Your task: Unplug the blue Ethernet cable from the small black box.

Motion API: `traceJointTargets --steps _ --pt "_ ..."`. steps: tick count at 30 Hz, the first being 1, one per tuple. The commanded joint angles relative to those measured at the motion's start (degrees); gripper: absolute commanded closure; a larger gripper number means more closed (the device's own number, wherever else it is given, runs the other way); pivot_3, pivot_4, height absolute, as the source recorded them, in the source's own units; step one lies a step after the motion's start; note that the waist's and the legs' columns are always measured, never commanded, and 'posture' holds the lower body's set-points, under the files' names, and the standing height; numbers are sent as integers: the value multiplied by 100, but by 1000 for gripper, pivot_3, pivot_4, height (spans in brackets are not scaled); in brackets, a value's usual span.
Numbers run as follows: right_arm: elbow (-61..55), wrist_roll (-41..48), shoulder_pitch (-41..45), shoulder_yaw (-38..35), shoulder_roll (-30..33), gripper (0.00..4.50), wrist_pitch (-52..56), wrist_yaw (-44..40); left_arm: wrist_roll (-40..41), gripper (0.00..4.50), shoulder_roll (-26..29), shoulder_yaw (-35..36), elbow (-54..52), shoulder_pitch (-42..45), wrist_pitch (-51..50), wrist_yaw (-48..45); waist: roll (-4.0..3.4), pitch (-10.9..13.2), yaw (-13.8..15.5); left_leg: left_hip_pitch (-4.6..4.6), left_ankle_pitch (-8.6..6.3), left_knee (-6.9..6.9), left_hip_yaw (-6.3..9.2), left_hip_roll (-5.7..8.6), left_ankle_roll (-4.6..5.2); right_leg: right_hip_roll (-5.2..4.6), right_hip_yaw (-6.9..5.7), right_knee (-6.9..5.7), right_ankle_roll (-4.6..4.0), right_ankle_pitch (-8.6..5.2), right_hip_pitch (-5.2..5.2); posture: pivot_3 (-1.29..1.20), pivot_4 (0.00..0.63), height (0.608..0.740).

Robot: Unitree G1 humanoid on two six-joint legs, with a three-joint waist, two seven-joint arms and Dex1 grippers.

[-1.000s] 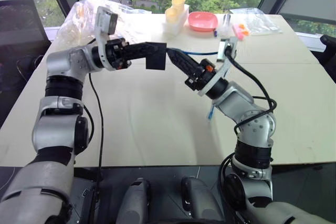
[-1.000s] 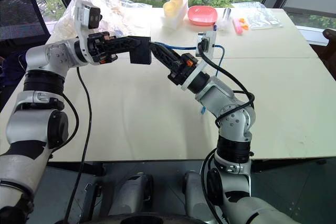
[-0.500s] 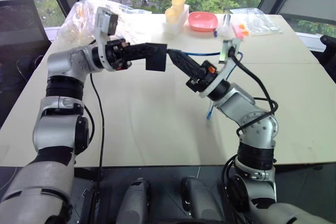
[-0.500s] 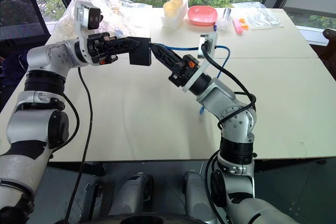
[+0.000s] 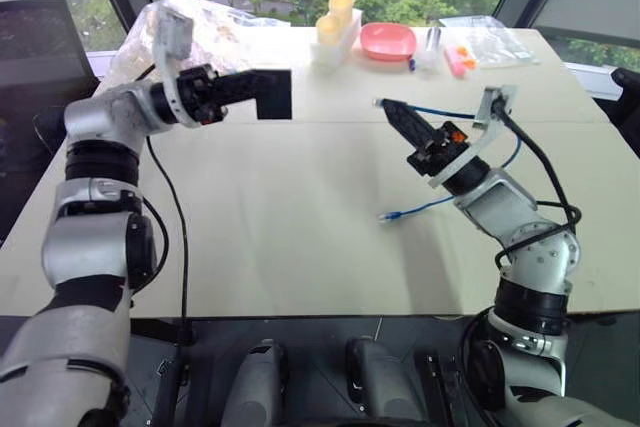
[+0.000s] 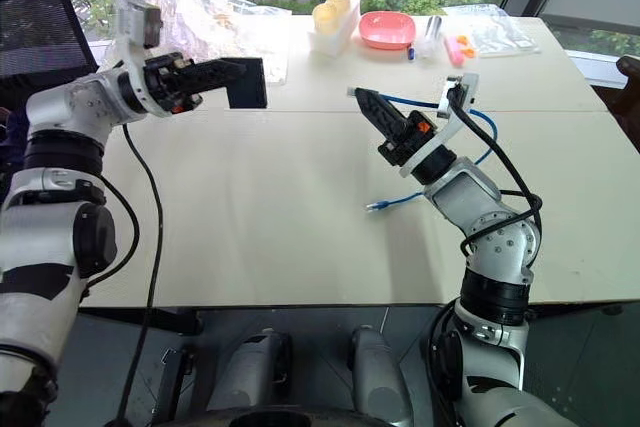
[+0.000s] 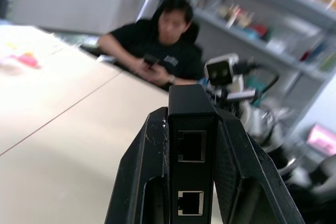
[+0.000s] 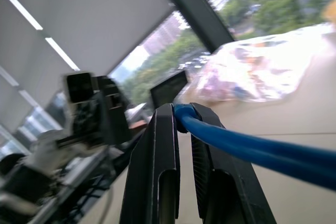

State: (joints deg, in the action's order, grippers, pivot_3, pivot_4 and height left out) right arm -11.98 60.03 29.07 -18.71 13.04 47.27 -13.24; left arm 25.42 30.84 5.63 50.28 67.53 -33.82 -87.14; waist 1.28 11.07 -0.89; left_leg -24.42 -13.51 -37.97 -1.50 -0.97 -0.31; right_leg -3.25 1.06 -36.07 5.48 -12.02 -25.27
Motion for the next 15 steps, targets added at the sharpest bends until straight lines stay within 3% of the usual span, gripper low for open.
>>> traceJointTargets --steps 1,4,5,8,12,15 --pt "694 -917 52 142 199 4428 -393 356 -398 3990 -354 -163 -281 -195 885 676 0 0 13 -2 0 -1 0 0 0 -1 0 0 0 0 0 0 150 740" --pt "1528 -1628 164 96 264 4428 -650 898 -566 3990 -848 -225 -590 -547 1447 1261 1 0 25 -4 0 -2 -4 3 0 -4 2 2 0 0 -1 0 150 740" --pt "1694 -1750 196 62 287 3614 -667 995 -627 3990 -994 -244 -682 -673 1669 1431 1 0 19 -9 0 -2 -5 5 0 -7 3 2 1 1 -4 0 150 740" --pt "1820 -1940 231 35 346 2369 -624 1051 -738 3990 -1344 -229 -782 -886 2047 1947 1 0 -1 -10 0 -1 -10 5 0 -9 9 2 3 2 -8 0 150 740" --pt "1400 -1928 73 168 582 171 -28 1024 -994 3990 -1701 -250 -701 -1069 2653 2686 0 0 -15 -9 -1 0 -9 3 2 -3 10 -1 7 4 -11 0 150 740" --pt "463 -1486 -234 320 832 33 695 697 -1223 3990 -1853 -314 -598 -1195 3151 3111 0 0 -4 -7 -1 0 -7 2 2 -1 11 -1 7 4 -10 0 150 740"
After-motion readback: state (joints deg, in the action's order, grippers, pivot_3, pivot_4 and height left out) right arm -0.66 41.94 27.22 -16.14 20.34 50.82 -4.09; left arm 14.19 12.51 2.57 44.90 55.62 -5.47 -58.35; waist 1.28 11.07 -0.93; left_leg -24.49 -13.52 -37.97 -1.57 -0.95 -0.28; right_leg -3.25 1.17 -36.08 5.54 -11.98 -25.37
